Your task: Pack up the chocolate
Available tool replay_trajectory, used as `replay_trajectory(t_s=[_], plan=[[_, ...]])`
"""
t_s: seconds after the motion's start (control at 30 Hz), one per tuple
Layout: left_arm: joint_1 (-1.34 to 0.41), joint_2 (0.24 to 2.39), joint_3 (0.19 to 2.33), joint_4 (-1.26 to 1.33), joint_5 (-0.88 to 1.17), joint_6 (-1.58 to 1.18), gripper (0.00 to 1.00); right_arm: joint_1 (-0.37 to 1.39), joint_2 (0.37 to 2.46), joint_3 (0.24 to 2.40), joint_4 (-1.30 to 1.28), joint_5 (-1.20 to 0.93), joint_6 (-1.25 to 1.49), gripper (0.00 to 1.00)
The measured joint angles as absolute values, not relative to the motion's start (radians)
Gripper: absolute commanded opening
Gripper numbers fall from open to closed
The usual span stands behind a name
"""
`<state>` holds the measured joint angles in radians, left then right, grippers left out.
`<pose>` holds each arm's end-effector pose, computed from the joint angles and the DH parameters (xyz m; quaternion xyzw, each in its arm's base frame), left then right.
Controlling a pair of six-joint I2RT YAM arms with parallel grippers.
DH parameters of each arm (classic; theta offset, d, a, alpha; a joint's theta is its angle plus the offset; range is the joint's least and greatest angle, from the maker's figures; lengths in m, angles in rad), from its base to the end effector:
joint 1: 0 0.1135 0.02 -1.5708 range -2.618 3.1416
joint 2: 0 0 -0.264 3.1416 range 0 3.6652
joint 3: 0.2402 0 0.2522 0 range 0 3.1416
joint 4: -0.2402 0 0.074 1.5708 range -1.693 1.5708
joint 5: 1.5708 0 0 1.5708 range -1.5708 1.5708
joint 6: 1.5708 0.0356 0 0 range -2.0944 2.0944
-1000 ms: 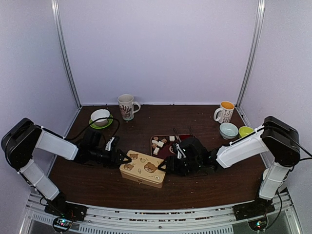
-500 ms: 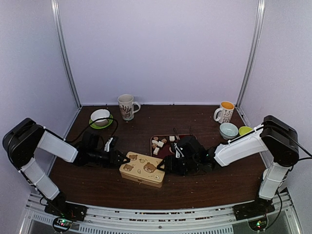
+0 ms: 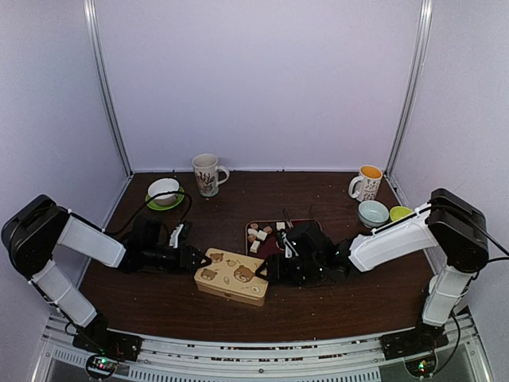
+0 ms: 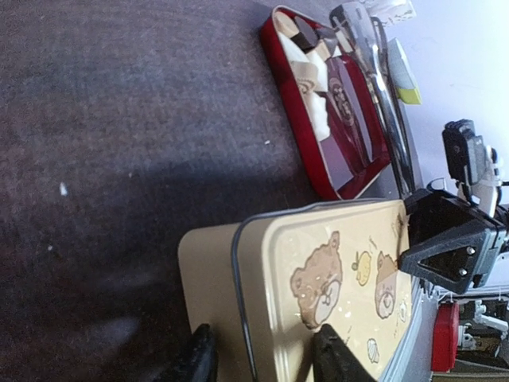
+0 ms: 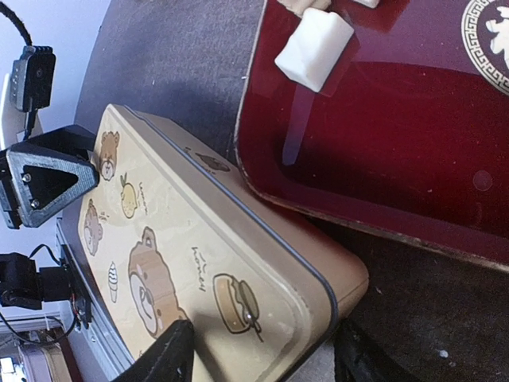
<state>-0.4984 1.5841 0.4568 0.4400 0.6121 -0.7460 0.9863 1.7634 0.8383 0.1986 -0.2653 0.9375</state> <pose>0.2208 -0.1435 0.1165 0.0214 0.8713 -0.4589 0.1725 0.1836 0.2944 0.1411 -0.0762 0.9026 0.4021 0.1333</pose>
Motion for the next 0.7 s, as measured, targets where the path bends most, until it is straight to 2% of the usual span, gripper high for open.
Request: replay_trajectory(t_s=[0.07, 0.13, 0.37, 0.47, 0.6, 0.7], plan=[[-0.505, 1.555, 0.461, 0.379, 0.593, -0.738, 0.61, 0.991, 1.763, 0.847, 0.186, -0.258, 0.915, 0.63], [-0.506, 1.522, 0.463, 0.305, 0.574, -0.731, 0.66, 0.993, 1.761, 0.851, 0.174, -0.253, 0.897, 0.64], [-0.506, 1.332, 0.487, 0.065, 0.496, -0.698, 0.72, 0.993, 1.717, 0.853, 0.096, -0.215, 0.841, 0.70], [-0.507, 1.271, 0.518, 0.011, 0.479, -0.685, 0.72, 0.993, 1.674, 0.853, 0.062, -0.192, 0.817, 0.71], [-0.507, 1.226, 0.548, -0.035, 0.477, -0.668, 0.61, 0.993, 1.635, 0.853, 0.041, -0.177, 0.792, 0.71], [-0.511, 1.197, 0.549, -0.063, 0.487, -0.663, 0.61, 0.992, 1.629, 0.855, 0.029, -0.170, 0.766, 0.71]])
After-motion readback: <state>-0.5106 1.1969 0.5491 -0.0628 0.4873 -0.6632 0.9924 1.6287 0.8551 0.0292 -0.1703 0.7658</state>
